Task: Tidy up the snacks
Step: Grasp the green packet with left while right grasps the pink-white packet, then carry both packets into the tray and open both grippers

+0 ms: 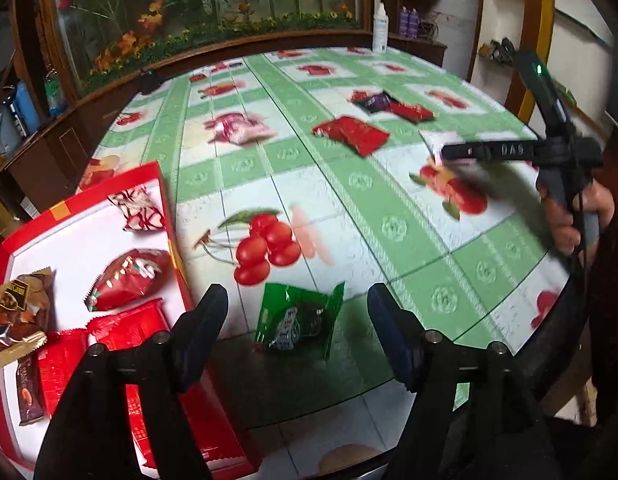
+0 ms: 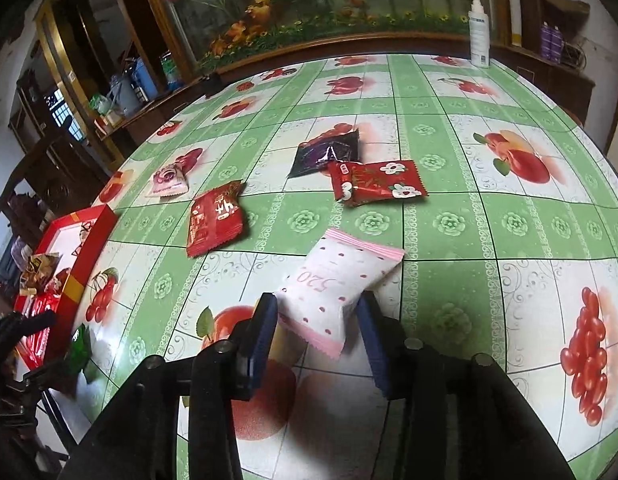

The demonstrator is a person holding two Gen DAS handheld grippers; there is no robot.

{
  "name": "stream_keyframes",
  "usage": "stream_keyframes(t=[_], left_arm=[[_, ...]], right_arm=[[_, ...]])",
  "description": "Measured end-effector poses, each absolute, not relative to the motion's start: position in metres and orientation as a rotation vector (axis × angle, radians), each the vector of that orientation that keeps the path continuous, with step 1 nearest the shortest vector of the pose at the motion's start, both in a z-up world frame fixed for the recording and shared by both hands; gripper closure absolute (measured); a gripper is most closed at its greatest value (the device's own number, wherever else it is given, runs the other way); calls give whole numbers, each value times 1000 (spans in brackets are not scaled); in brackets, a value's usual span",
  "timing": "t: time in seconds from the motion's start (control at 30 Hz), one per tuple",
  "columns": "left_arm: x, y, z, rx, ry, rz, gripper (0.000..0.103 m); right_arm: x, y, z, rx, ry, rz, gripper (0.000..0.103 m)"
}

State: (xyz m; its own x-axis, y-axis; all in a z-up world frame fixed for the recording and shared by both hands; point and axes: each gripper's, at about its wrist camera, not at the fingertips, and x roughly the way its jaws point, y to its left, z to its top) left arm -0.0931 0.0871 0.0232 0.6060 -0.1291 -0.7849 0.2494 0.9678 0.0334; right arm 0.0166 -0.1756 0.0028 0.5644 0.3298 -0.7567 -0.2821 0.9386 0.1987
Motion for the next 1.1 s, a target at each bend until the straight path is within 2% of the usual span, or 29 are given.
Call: stream_keyframes(t=[0.07, 0.13, 0.17, 0.2, 0.23, 0.4, 0.43, 0.5, 0.57, 0.87, 1.1], left_arm=[[-90, 87, 16, 149, 917, -218, 31], [-85, 86, 7, 157, 950, -211, 38], [-87, 85, 8, 178, 930, -205, 47], [-87, 85, 7, 168, 940, -236, 62], [-87, 87, 7, 126, 955, -272, 64], [-90, 82, 6, 129, 928, -267, 69], [-91, 80, 6, 126, 927, -277, 69], [-94, 75, 7, 118, 924, -300, 69], [-96, 70, 8, 108, 924, -325, 69], [-103, 65, 21, 22, 912, -394, 69], [-107, 72, 28, 0, 883, -391, 69]], right_arm=[[17, -176, 3, 59, 902, 361, 58], [17, -177, 3, 61, 902, 362, 58], [17, -177, 2, 62, 901, 362, 58], [17, -177, 2, 65, 901, 363, 58], [17, -178, 3, 68, 900, 364, 58], [19, -181, 2, 94, 897, 368, 59], [19, -183, 2, 101, 897, 365, 61], [21, -188, 1, 128, 902, 361, 79], [22, -190, 1, 148, 903, 363, 82], [11, -198, 8, 264, 877, 450, 89], [-13, -182, 16, 306, 817, 528, 91]])
